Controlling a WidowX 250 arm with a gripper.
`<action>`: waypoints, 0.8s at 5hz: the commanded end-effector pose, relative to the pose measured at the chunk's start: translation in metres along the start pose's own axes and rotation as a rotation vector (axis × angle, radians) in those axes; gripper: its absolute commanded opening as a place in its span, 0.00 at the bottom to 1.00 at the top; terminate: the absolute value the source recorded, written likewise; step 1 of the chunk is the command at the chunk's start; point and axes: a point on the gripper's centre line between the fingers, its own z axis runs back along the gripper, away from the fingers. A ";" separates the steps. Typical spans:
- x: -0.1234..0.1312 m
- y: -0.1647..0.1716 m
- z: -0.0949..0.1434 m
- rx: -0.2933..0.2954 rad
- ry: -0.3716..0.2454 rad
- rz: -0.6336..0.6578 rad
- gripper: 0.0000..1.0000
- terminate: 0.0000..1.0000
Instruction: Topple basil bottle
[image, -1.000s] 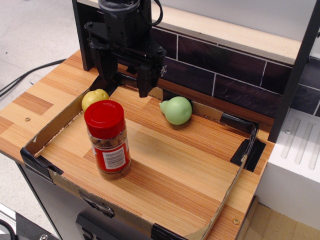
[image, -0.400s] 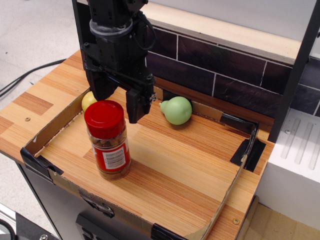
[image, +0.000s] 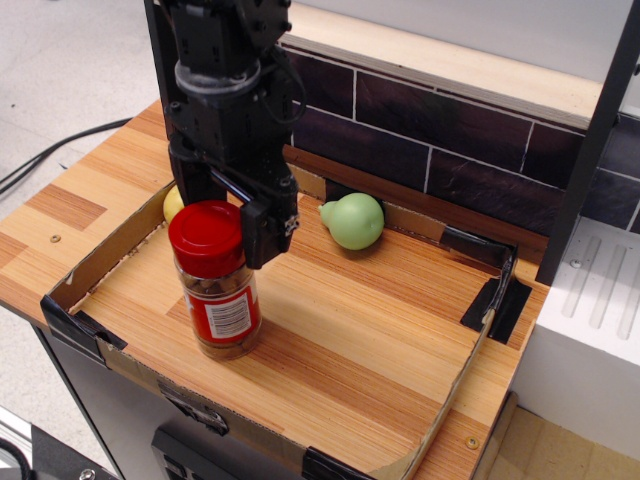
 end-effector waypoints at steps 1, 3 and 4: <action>-0.003 0.014 0.012 0.003 -0.056 -0.077 1.00 0.00; -0.011 0.018 0.013 0.030 -0.034 -0.125 1.00 0.00; -0.016 0.019 0.013 0.053 -0.008 -0.152 1.00 0.00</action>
